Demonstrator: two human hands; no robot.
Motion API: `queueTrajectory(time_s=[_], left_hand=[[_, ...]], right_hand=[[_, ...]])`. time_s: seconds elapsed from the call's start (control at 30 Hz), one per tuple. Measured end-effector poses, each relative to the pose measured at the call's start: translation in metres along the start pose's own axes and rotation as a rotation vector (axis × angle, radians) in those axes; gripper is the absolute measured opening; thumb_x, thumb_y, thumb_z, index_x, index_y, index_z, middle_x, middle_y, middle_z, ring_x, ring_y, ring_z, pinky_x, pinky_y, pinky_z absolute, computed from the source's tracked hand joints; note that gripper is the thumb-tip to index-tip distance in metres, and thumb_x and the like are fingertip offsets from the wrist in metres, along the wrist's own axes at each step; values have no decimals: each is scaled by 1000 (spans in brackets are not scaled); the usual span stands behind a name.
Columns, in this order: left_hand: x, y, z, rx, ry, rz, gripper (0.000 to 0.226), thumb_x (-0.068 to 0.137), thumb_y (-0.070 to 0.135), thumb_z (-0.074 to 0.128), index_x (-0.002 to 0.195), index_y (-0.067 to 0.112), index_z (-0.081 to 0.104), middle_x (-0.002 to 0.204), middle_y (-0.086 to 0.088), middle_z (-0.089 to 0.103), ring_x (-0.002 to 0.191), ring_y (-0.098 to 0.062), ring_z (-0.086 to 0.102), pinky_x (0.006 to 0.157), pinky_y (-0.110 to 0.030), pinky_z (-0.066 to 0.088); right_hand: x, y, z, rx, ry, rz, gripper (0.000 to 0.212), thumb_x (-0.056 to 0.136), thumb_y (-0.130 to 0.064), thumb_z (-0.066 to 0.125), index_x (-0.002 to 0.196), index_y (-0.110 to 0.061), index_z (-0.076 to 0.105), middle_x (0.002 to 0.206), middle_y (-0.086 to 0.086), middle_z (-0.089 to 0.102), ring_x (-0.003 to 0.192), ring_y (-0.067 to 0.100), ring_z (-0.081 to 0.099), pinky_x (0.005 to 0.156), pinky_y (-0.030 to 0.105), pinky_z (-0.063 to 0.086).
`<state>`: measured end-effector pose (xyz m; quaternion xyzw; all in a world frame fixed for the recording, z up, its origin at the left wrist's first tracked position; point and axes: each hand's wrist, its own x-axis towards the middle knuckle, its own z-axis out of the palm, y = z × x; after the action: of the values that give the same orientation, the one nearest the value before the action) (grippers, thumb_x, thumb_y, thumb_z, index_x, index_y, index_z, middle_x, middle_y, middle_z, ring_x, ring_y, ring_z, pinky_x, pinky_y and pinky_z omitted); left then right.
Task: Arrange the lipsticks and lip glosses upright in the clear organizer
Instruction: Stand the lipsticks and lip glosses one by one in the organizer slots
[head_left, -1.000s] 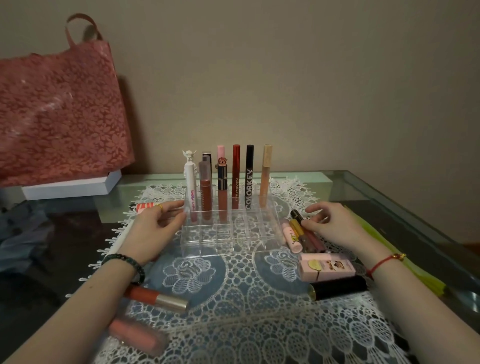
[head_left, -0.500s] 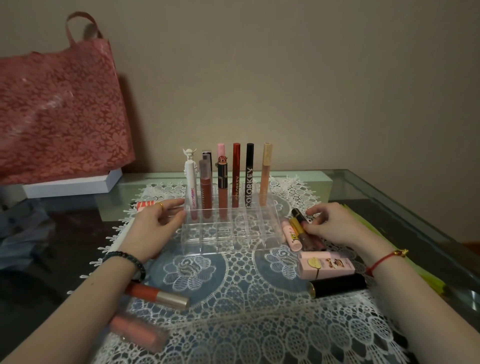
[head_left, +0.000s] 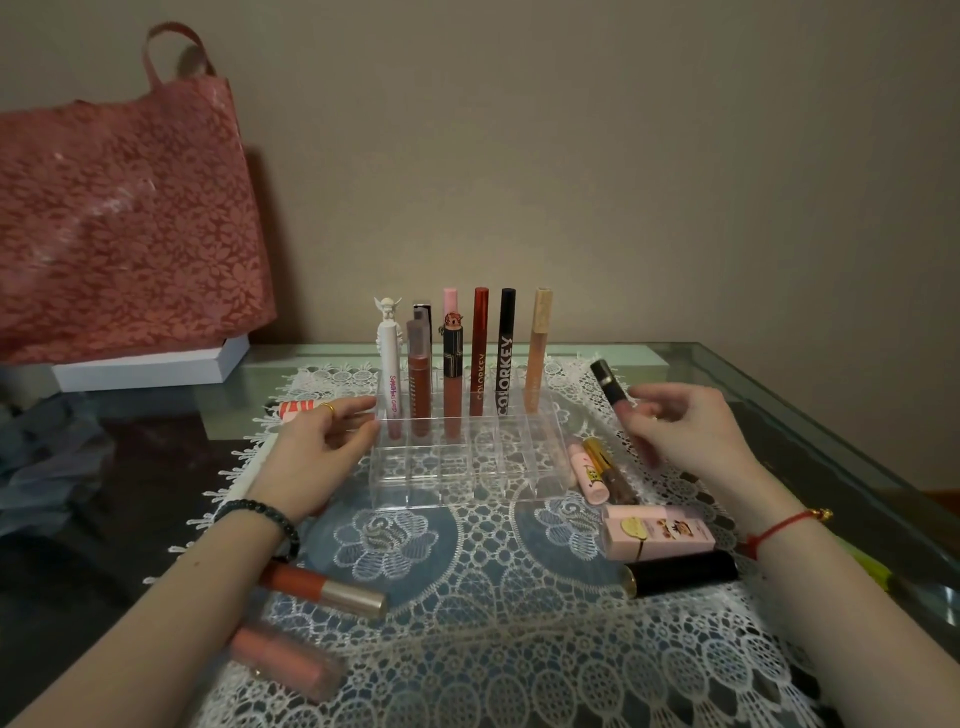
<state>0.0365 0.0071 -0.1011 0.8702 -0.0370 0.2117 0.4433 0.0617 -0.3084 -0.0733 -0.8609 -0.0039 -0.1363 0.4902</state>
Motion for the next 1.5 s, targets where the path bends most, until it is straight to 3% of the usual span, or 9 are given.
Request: queueTrajectory(time_s=[0.17, 0.3, 0.43, 0.63, 0.73, 0.8, 0.97, 1.27, 1.5], left_hand=[[-1, -1, 0, -28, -2, -14, 33, 86, 19, 57, 119, 15, 56, 90, 11, 62, 86, 4, 57, 71, -6, 41], [-3, 1, -1, -44, 5, -16, 33, 86, 18, 56, 119, 15, 56, 89, 12, 61, 84, 8, 55, 66, -2, 41], [-4, 4, -1, -55, 6, -27, 34, 86, 18, 56, 120, 14, 55, 88, 18, 58, 85, 8, 55, 63, 0, 41], [-5, 5, -1, -64, 12, -34, 34, 87, 18, 55, 121, 16, 54, 86, 22, 56, 82, 10, 53, 61, 1, 40], [-5, 4, -1, -67, 15, -39, 34, 87, 19, 55, 121, 16, 54, 87, 19, 57, 83, 9, 53, 60, 2, 42], [-5, 4, -1, -67, 17, -42, 34, 87, 20, 56, 121, 17, 54, 89, 16, 58, 84, 9, 54, 59, 1, 42], [-4, 3, -1, -68, 18, -37, 34, 87, 19, 56, 121, 17, 55, 92, 12, 61, 85, 8, 55, 62, -1, 43], [-4, 4, -1, -62, 20, -26, 34, 87, 17, 56, 121, 15, 54, 97, 5, 63, 82, 6, 55, 59, -1, 44], [-6, 9, -2, -51, 21, -38, 33, 87, 18, 55, 120, 16, 54, 88, 14, 59, 79, 9, 54, 62, -3, 45]], right_hand=[[-5, -17, -3, 320, -38, 6, 36, 80, -9, 63, 116, -15, 59, 103, -2, 63, 97, 13, 59, 78, 25, 49], [-7, -27, 3, 556, -153, 37, 34, 83, -2, 56, 116, -12, 57, 104, 3, 64, 99, 16, 60, 75, 25, 47], [-7, -44, 14, 641, -151, -17, 31, 83, 1, 55, 97, -26, 59, 101, 0, 66, 94, 12, 62, 73, 24, 49], [-3, -71, 36, 565, -35, -168, 41, 81, -2, 60, 117, -21, 55, 107, -4, 63, 100, 7, 61, 83, 25, 52], [-3, -82, 49, 542, 14, -243, 39, 81, -3, 60, 118, -16, 54, 102, -8, 62, 84, -10, 61, 70, 8, 49], [-3, -87, 58, 525, 13, -272, 38, 81, -3, 61, 116, -15, 53, 98, -12, 60, 75, -15, 59, 62, 3, 46], [-5, -88, 80, 430, -21, -298, 35, 79, -4, 63, 106, -22, 50, 95, -10, 59, 78, 2, 61, 66, 8, 50], [-7, -70, 94, 263, -32, -284, 42, 81, -10, 64, 120, -13, 49, 89, -10, 55, 73, 2, 57, 62, 8, 50], [-5, -65, 100, 196, -68, -258, 45, 80, -13, 64, 122, -15, 48, 104, 0, 57, 85, 6, 59, 74, 23, 55]])
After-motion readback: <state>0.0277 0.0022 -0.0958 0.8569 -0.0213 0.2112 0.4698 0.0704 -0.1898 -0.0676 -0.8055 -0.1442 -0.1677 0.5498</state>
